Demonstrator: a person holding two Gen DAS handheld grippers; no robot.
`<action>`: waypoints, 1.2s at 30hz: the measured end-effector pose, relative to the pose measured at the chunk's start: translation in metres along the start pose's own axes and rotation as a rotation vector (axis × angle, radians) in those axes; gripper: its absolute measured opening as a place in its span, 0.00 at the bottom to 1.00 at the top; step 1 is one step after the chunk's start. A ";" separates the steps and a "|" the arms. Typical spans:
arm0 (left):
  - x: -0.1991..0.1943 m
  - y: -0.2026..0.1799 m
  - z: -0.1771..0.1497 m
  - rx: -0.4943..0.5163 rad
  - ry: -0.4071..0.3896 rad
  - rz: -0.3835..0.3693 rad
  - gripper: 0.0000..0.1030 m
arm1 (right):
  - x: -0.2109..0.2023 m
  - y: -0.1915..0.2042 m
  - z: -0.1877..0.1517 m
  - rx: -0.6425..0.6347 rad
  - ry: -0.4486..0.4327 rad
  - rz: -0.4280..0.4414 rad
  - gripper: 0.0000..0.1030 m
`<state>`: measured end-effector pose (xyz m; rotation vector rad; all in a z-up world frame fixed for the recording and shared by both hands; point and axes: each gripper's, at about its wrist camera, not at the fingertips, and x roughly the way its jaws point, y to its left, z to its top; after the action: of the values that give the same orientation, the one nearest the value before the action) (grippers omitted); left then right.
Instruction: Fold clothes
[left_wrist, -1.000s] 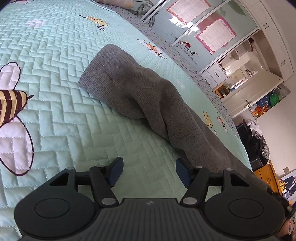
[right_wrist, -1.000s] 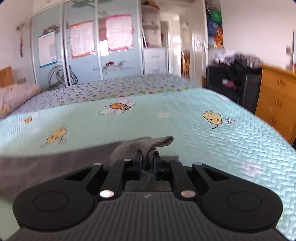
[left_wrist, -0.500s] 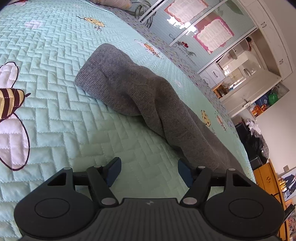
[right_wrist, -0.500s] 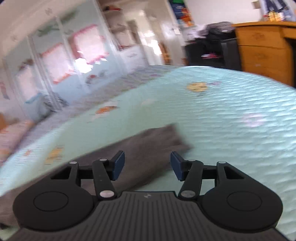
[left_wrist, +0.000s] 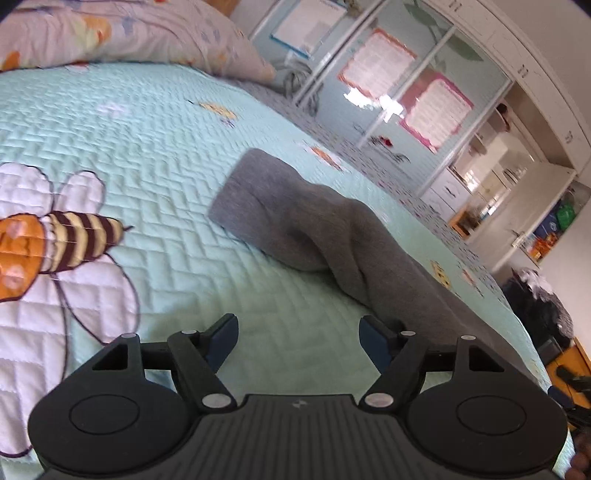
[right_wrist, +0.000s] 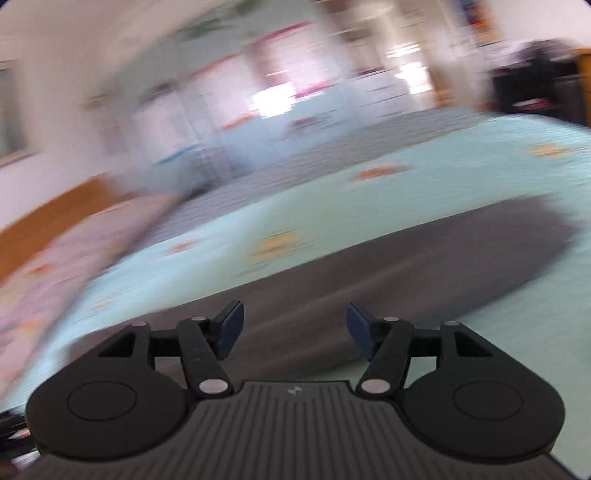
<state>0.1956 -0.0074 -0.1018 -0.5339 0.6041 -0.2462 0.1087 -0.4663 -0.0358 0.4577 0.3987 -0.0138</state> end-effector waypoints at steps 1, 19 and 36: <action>-0.003 0.002 0.001 0.007 -0.008 0.002 0.73 | 0.004 0.026 -0.010 -0.016 0.027 0.075 0.64; 0.034 0.064 0.106 0.195 -0.035 0.035 0.78 | 0.101 0.141 -0.087 -0.170 0.184 0.184 0.63; 0.054 0.070 0.095 0.152 -0.023 -0.018 0.81 | 0.129 0.154 -0.075 -0.236 0.158 0.230 0.70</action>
<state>0.3000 0.0695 -0.0998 -0.3958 0.5535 -0.3003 0.2159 -0.2859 -0.0801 0.2702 0.4939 0.2916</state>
